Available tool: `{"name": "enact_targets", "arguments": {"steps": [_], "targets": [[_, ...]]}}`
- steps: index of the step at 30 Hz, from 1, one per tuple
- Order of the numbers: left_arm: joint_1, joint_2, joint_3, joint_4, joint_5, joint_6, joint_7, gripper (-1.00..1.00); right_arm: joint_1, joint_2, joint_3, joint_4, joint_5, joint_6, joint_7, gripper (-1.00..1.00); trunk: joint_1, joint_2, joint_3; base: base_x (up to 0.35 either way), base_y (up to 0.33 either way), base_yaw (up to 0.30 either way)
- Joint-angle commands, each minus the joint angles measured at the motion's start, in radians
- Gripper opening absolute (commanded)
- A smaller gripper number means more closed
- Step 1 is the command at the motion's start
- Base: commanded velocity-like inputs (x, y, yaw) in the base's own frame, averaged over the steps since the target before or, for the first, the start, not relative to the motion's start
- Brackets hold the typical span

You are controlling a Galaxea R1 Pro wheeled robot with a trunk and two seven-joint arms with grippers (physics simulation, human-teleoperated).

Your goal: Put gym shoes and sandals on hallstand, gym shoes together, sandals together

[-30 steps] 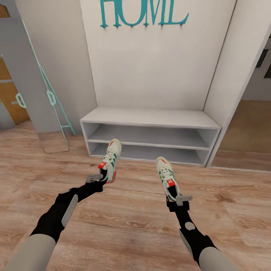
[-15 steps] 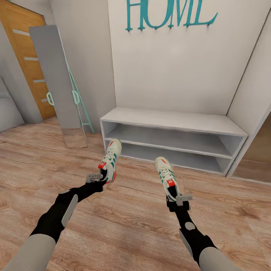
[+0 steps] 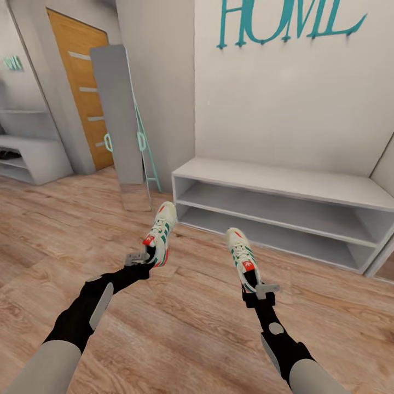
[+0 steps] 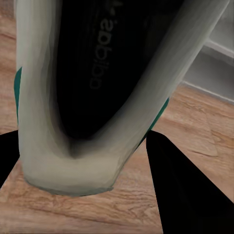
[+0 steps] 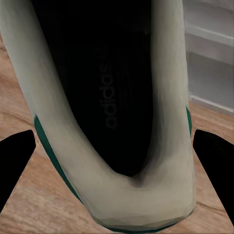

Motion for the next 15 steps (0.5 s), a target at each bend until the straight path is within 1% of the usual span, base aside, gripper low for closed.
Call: {"name": "enact_targets", "arguments": {"steps": [1, 3, 7, 15], "targets": [[0.000, 0.000, 0.001, -0.001, 0.010, 0.008, -0.002, -1.00, -0.001, 0.001, -0.006, 0.001, 0.011, -0.003, -0.003, -1.00, 0.000, 0.000, 0.000, 0.154, 0.000, 0.296], [0.000, 0.000, 0.001, -0.001, 0.010, 0.008, -0.002, -1.00, -0.001, 0.001, -0.006, 0.000, 0.011, -0.003, -0.003, -1.00, 0.000, 0.000, 0.001, 0.201, 0.000, 0.296], [0.000, 0.000, 0.001, 0.000, 0.011, 0.008, -0.002, -1.00, -0.001, 0.001, -0.006, 0.001, 0.011, -0.003, -0.003, -1.00, 0.000, 0.000, 0.004, 0.288, 0.046, 0.296], [0.000, 0.000, 0.001, 0.000, 0.011, 0.008, -0.002, -1.00, -0.001, 0.001, -0.006, 0.001, 0.011, -0.003, -0.003, -1.00, 0.000, 0.000, 0.005, 0.333, 0.125, 0.298]]}}
